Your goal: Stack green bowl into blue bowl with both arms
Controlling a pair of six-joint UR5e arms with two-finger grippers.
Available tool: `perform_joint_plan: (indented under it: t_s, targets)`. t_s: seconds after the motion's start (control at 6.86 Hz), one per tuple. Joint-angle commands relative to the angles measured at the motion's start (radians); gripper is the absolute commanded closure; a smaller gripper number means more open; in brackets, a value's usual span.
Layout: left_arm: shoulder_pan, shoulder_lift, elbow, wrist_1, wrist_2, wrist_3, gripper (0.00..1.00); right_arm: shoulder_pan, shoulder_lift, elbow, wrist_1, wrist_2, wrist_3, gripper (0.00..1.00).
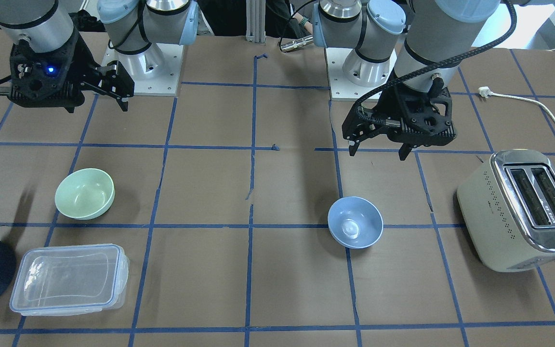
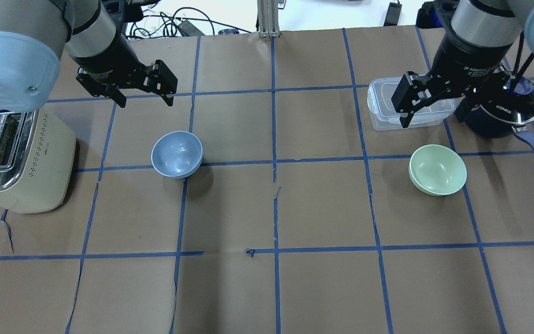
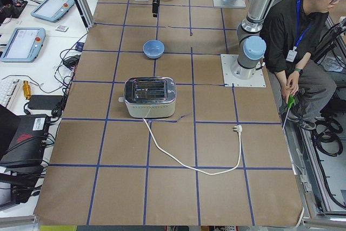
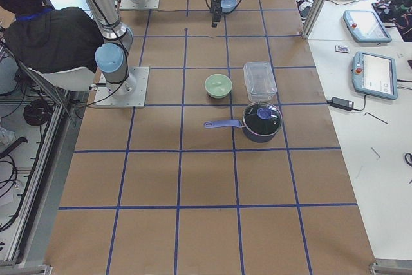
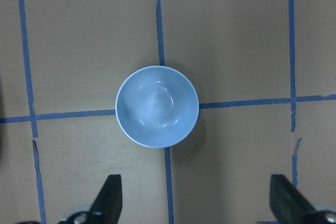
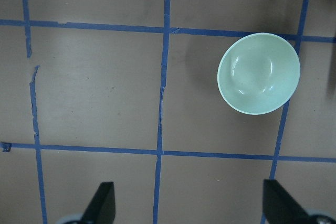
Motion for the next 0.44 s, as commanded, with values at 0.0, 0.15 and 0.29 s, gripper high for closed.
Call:
perform_joint_plan:
  t_s: [0.0,0.15,0.29]
  targets:
    - [0.001,0.000,0.001,0.001,0.000,0.000,0.00,0.000,0.001,0.001,-0.004,0.000,0.001,0.00]
    - [0.001,-0.003,0.007,0.000,-0.002,0.000,0.00,0.000,0.001,0.001,-0.007,0.002,0.009,0.00]
    - [0.009,-0.001,0.000,0.000,-0.003,0.002,0.00,0.000,0.003,0.001,-0.037,0.008,0.007,0.00]
